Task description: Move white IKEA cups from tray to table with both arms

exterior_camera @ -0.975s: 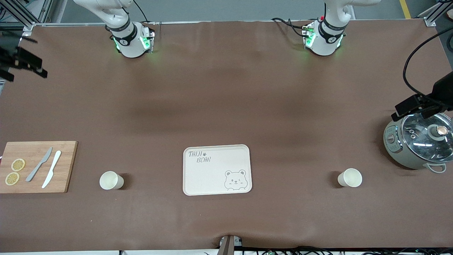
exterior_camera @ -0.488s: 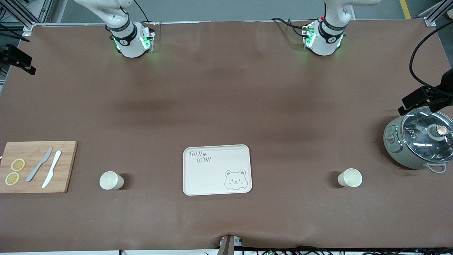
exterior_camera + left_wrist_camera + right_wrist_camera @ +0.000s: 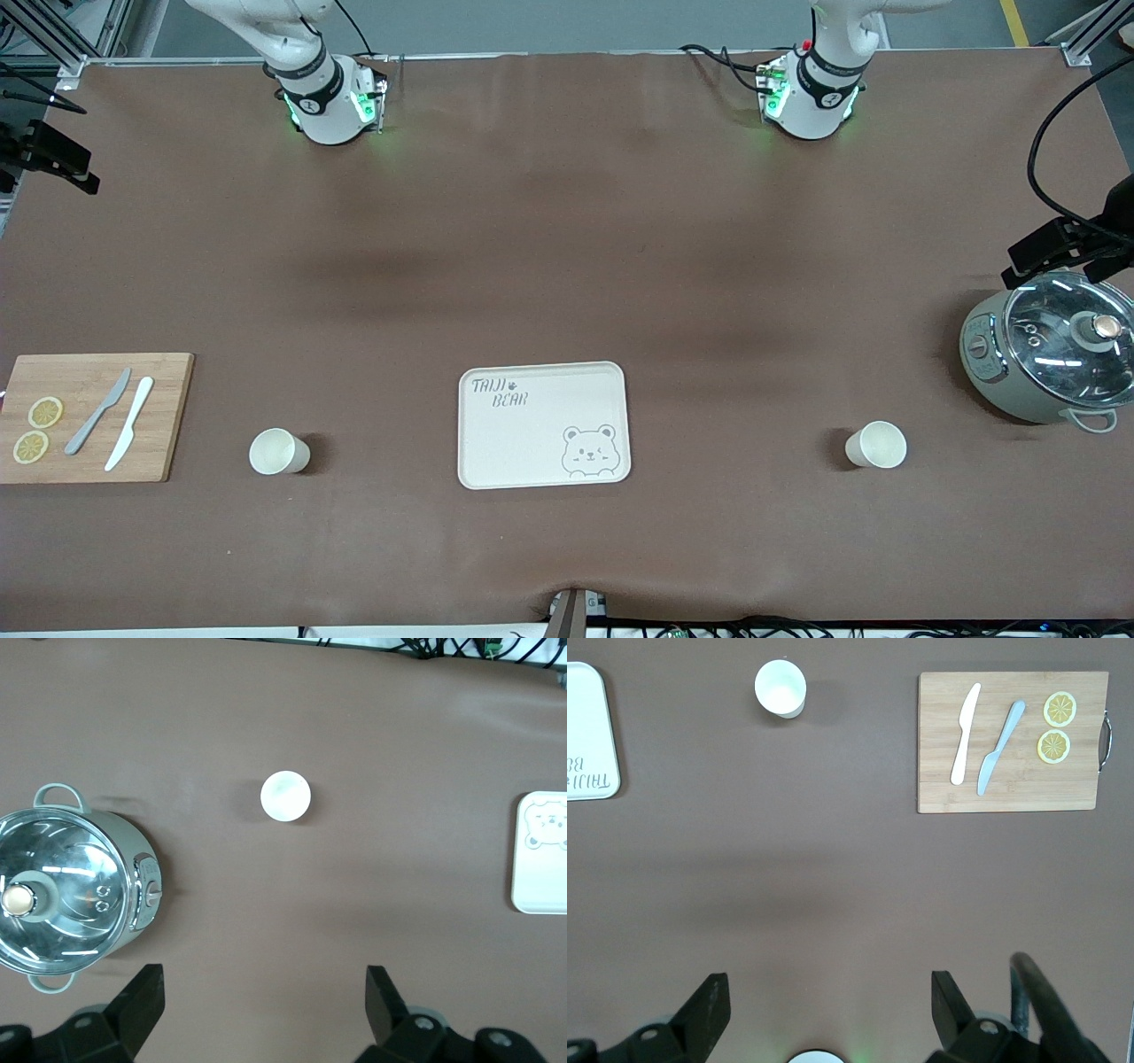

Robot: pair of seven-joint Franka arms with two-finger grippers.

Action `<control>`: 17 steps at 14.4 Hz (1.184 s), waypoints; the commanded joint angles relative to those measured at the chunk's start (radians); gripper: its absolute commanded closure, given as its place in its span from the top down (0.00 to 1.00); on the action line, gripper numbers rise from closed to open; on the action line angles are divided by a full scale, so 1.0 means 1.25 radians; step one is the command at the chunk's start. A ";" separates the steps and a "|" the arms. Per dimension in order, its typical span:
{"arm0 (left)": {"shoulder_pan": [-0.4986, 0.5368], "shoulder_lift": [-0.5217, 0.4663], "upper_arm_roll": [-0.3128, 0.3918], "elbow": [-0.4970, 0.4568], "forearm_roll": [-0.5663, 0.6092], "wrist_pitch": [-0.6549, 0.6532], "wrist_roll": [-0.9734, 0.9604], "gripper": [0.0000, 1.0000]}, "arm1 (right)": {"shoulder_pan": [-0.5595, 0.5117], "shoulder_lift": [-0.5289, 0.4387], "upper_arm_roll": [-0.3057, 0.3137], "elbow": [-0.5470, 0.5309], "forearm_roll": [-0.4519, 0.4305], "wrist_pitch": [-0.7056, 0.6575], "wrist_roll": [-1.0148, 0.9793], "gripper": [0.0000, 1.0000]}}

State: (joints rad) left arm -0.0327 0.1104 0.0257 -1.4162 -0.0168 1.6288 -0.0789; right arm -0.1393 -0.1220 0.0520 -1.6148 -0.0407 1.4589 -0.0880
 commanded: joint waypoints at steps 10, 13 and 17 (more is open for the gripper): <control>0.014 0.022 0.001 0.060 0.022 -0.007 0.004 1.00 | -0.009 0.008 0.010 0.017 0.007 -0.002 0.007 1.00; 0.011 0.021 0.000 0.060 0.022 -0.010 0.004 1.00 | -0.009 0.008 0.010 0.017 0.007 -0.002 0.005 1.00; 0.015 0.020 0.000 0.059 0.020 -0.012 0.005 1.00 | -0.008 0.008 0.011 0.040 0.008 -0.002 0.005 1.00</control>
State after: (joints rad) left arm -0.0175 0.1272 0.0303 -1.3655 -0.0106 1.6312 -0.0787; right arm -0.1392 -0.1206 0.0566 -1.5963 -0.0406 1.4642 -0.0880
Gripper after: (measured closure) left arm 0.000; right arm 0.000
